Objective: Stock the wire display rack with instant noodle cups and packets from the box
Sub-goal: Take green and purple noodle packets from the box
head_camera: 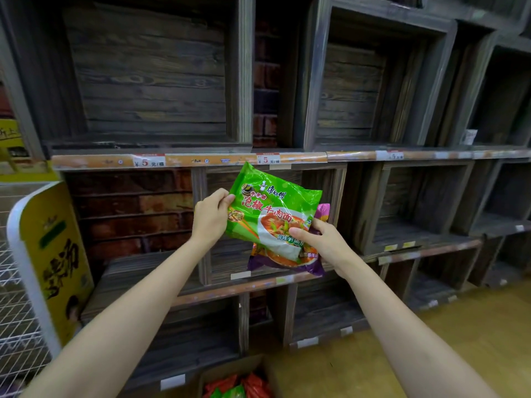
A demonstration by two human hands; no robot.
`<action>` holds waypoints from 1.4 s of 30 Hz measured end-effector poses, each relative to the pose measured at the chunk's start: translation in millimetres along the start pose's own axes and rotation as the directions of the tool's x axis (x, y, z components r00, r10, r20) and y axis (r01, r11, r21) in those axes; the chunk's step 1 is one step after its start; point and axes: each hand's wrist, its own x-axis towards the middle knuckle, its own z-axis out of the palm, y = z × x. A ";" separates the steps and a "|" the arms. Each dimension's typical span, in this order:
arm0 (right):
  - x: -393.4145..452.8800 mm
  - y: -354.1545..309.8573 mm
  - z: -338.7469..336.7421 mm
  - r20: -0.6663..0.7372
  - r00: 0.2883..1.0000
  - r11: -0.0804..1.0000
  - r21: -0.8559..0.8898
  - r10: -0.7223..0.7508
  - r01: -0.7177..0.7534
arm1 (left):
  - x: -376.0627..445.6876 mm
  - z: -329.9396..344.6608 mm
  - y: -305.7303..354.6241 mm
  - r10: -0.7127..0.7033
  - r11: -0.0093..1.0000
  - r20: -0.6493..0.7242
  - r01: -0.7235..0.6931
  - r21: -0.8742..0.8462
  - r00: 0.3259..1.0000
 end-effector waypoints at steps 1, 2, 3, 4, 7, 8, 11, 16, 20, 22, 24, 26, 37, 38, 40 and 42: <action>0.8 0.7 -1.5 0.002 1.000 1.000 -0.013 0.005 -0.005 | 4.4 -3.0 -3.3 0.010 0.999 0.057 -0.008 -0.034 0.998; 1.2 0.3 -2.6 0.006 1.000 1.000 -0.020 0.006 -0.006 | 8.6 -6.8 -6.9 0.023 0.997 0.110 -0.015 -0.079 0.994; 1.6 0.2 -3.5 0.011 1.000 1.000 -0.022 0.005 -0.004 | 11.3 -10.6 -9.8 0.034 0.992 0.151 -0.015 -0.128 0.988; 1.6 -0.2 -3.6 0.016 1.000 1.000 -0.019 0.001 -0.001 | 12.3 -13.4 -12.0 0.054 0.987 0.178 -0.026 -0.156 0.983; 1.2 0.4 -0.7 0.028 0.999 1.000 0.007 -0.017 0.016 | 7.4 -16.5 -12.2 0.108 0.994 0.182 -0.105 -0.028 0.977; 0.6 1.1 0.1 0.031 0.999 1.000 0.021 -0.014 0.013 | 5.3 -16.5 -12.0 0.114 0.993 0.168 -0.113 -0.019 0.979; 1.6 0.8 -1.3 0.043 0.999 0.998 0.064 -0.004 0.001 | 0.0 -22.0 -5.3 -0.020 0.971 0.277 0.085 -0.224 0.961; 5.1 -3.5 -2.5 0.064 0.998 0.999 0.032 -0.030 0.028 | -12.2 -20.8 -7.1 -0.144 0.798 0.659 0.480 -0.364 0.738; 4.4 1.1 0.5 0.029 0.998 0.998 0.040 -0.050 0.048 | -20.3 -13.0 -8.2 -0.159 0.664 0.660 0.575 -0.479 0.734; 3.7 2.0 0.3 0.019 1.000 0.997 0.080 -0.009 0.008 | -24.4 -9.6 -9.4 -0.177 0.613 0.640 0.593 -0.522 0.747; 2.4 2.5 -0.1 0.028 0.999 0.992 0.121 0.033 -0.036 | -28.4 -5.9 -12.8 -0.176 0.561 0.639 0.610 -0.559 0.748; 1.1 3.5 -1.8 0.025 0.999 0.991 0.122 0.044 -0.046 | -31.6 -4.8 -14.8 -0.179 0.541 0.658 0.632 -0.555 0.731; -5.5 29.3 0.4 -0.152 0.988 0.981 -0.191 -0.005 -0.025 | -40.3 -14.8 -16.2 -0.196 0.696 0.702 0.601 -0.392 0.685; -7.9 31.8 2.1 -0.157 0.988 0.980 -0.199 -0.005 -0.027 | -41.3 -16.5 -16.6 -0.207 0.702 0.689 0.596 -0.390 0.694; -13.4 37.5 5.7 -0.161 0.987 0.983 -0.180 0.009 -0.038 | -44.8 -19.3 -18.8 -0.224 0.708 0.676 0.594 -0.382 0.702; -20.3 40.6 10.6 -0.153 0.988 0.994 -0.100 0.027 -0.042 | -51.7 -21.1 -23.5 -0.242 0.701 0.671 0.604 -0.379 0.701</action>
